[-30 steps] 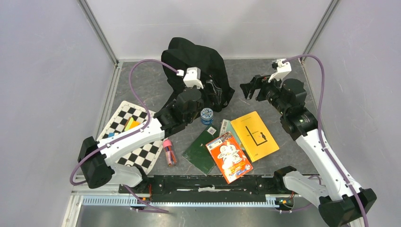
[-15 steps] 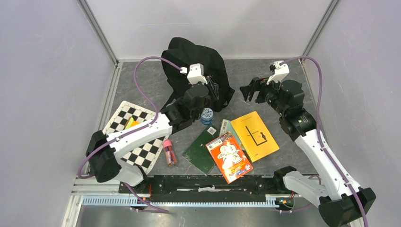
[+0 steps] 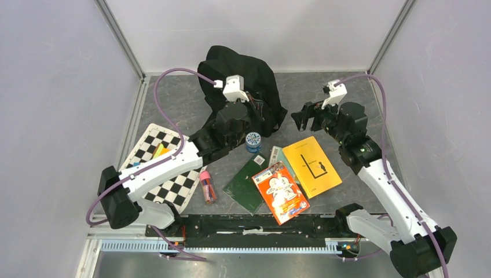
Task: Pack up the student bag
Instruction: Unzip the student bag at the center of the board.
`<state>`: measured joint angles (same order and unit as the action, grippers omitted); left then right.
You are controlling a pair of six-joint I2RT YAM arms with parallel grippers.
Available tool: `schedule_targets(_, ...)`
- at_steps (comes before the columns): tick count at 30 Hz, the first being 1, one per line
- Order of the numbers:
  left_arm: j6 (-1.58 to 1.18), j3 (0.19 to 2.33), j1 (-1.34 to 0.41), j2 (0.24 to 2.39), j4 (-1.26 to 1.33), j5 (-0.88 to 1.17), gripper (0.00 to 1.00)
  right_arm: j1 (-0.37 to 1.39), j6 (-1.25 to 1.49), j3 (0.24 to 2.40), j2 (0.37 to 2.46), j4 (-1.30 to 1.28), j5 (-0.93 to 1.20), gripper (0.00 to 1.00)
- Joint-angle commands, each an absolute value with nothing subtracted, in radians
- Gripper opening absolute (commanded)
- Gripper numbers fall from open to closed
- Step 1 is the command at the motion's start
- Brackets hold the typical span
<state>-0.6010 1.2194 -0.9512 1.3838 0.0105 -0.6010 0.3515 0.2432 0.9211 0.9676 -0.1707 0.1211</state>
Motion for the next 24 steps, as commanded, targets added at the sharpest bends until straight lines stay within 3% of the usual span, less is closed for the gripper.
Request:
schedule_targets(1,-0.557,1.228,-0.955,1.332,0.052,-0.538,0.02,0.355,0.146,0.842,0.956,0.022,0.260,0.88)
schedule_targets(16,-0.646,1.232,-0.927,1.294,0.075,-0.482,0.02,0.511,-0.048,0.691,1.084,0.610,0.284,0.90)
schedule_targets(24,-0.679,1.208,-0.892,1.271,0.108,-0.495,0.02,0.537,-0.124,0.736,1.198,0.731,0.322,0.90)
